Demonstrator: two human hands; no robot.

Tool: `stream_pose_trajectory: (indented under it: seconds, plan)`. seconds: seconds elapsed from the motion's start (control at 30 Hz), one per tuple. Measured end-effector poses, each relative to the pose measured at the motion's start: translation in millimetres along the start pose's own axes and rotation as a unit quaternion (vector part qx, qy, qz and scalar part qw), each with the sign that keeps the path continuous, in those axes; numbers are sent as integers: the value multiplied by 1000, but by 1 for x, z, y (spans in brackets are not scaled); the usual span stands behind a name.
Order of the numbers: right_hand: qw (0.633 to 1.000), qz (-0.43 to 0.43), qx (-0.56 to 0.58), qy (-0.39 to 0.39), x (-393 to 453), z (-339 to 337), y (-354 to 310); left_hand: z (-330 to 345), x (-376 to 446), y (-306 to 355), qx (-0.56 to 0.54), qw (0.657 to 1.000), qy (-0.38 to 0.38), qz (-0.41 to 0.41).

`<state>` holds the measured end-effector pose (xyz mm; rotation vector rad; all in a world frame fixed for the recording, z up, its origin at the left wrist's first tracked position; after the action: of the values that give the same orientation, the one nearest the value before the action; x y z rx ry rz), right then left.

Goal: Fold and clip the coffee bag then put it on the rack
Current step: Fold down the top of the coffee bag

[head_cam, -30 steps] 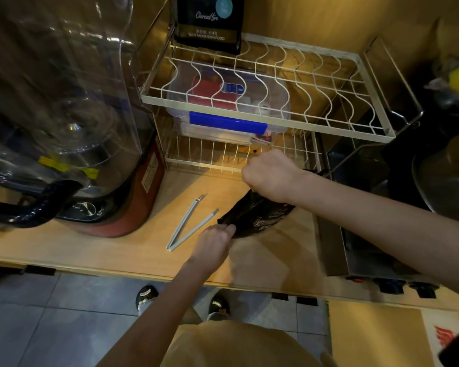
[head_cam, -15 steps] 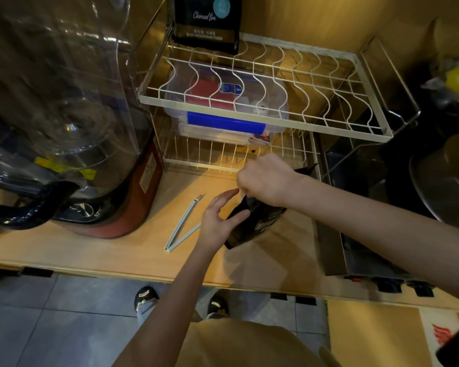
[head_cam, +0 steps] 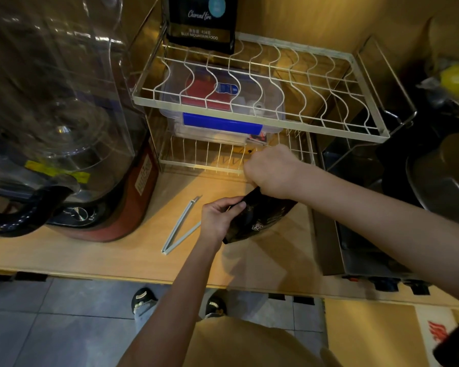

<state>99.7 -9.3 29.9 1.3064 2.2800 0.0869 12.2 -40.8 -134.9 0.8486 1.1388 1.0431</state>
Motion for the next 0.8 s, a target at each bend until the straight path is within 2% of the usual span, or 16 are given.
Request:
stream_pose_trajectory:
  seconds: [0.13, 0.23, 0.4, 0.47, 0.57, 0.67, 0.8]
  plan:
    - [999, 7, 30, 10, -1, -2, 1, -2, 1, 1, 3, 1000, -5, -8]
    - [999, 4, 49, 0, 1, 2, 2, -5, -2, 6, 38, 999, -23, 16]
    - [986, -8, 164, 18, 6, 8, 13, -5, -10, 14, 50, 989, -134, 40]
    - [972, -24, 232, -2, 4, 6, 21, -4, -13, 15, 85, 983, -150, 58]
    - [954, -50, 293, -48, -2, 8, 28, -5, -11, 15, 159, 978, -97, 95]
    - [969, -57, 241, 9, -4, 21, 26, -6, -10, 13, 185, 974, -63, 112]
    - [971, -51, 222, 75, -8, 24, 24, -8, -8, 14, 168, 977, -65, 114]
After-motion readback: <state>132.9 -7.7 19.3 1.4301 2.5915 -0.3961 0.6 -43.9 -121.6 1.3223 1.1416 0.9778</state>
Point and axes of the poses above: each hand's wrist, its own x-axis towards the middle knuckle, its own z-axis out of the palm, y = z × x, the point moved 1 cm from there along x, towards the middle knuckle, and after that the axes turned 1 degree about z, right-handed, at the moved point
